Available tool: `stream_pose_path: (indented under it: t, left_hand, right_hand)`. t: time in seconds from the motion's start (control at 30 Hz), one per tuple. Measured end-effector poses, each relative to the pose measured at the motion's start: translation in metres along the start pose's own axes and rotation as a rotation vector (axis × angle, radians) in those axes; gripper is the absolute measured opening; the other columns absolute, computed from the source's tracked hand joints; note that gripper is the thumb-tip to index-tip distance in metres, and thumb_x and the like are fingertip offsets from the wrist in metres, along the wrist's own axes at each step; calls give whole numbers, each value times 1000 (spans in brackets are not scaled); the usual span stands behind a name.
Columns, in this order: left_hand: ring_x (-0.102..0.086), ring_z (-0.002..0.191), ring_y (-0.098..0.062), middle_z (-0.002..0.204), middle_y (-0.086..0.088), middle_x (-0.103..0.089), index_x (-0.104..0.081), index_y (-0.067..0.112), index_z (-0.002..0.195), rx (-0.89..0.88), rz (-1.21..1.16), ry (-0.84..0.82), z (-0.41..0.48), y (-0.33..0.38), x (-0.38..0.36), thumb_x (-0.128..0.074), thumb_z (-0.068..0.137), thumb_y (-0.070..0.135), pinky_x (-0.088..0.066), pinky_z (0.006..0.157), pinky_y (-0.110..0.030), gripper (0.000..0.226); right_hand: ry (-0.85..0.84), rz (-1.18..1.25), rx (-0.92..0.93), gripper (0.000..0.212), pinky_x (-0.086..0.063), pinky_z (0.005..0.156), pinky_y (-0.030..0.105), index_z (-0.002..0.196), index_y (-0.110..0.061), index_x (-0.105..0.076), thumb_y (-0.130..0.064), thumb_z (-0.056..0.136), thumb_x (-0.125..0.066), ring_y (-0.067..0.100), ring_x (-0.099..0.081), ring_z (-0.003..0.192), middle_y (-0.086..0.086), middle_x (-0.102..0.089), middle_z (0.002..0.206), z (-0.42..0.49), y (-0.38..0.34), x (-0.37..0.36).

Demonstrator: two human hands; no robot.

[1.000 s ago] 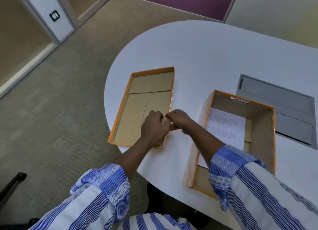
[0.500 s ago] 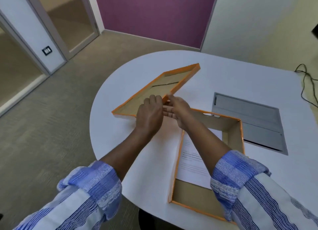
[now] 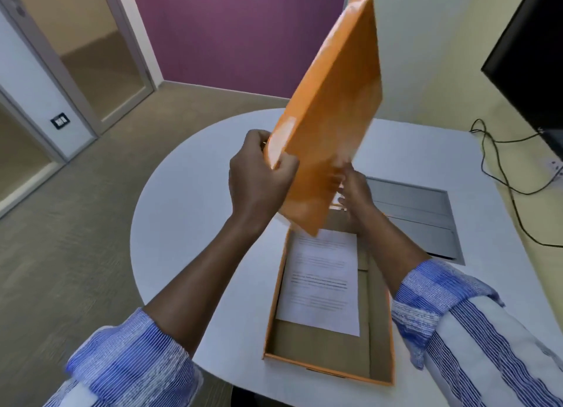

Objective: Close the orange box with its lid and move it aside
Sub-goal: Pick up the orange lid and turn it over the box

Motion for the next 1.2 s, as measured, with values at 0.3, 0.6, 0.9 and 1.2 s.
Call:
stream_pose_path:
  t: [0.3,0.6,0.9,1.2]
  left_hand:
    - [-62,88,-2,96,15,-66,-65,25,114,422,-272,-151,-52,-40,-30,-55,91,35,-46,69,-25,27]
    - [-63,85,-28,93,-11,-63,-65,10,87,472,128,-462,-138,-93,-61,-40,101,30,-51,71,-35,35]
    - [-56,117,-32,129,-15,-54,-60,8,127,520,482,-526,-191,-114,-56,-37,104,41,-47,101,-47,46]
    - [-58,117,-36,132,-21,-52,-55,3,131,593,412,-695,-201,-115,-41,-39,103,38,-50,102,-48,47]
  right_hand:
    - [24,7,-27,65,-54,95,51,134,-20,-55,-69,91,-52,31,-66,109,8,-67,128,-28,24,93]
    - [220,-503,-102,71,-51,94,48,141,-4,-47,-62,99,-41,39,-58,116,20,-56,136,-68,103,130]
    - [180,-784,-191,79,-47,102,52,146,-5,-43,-67,97,-38,42,-49,127,23,-43,142,-86,135,125]
    - [43,-628,-190,81,-52,96,47,147,-7,-37,-67,94,-47,37,-58,120,18,-54,140,-103,153,128]
Point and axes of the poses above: each hand's wrist, its own z-axis towards the middle knuckle, its own x-axis out of the back of the hand, y = z × x, the point moved 2 cm from there along z, towards the middle knuckle
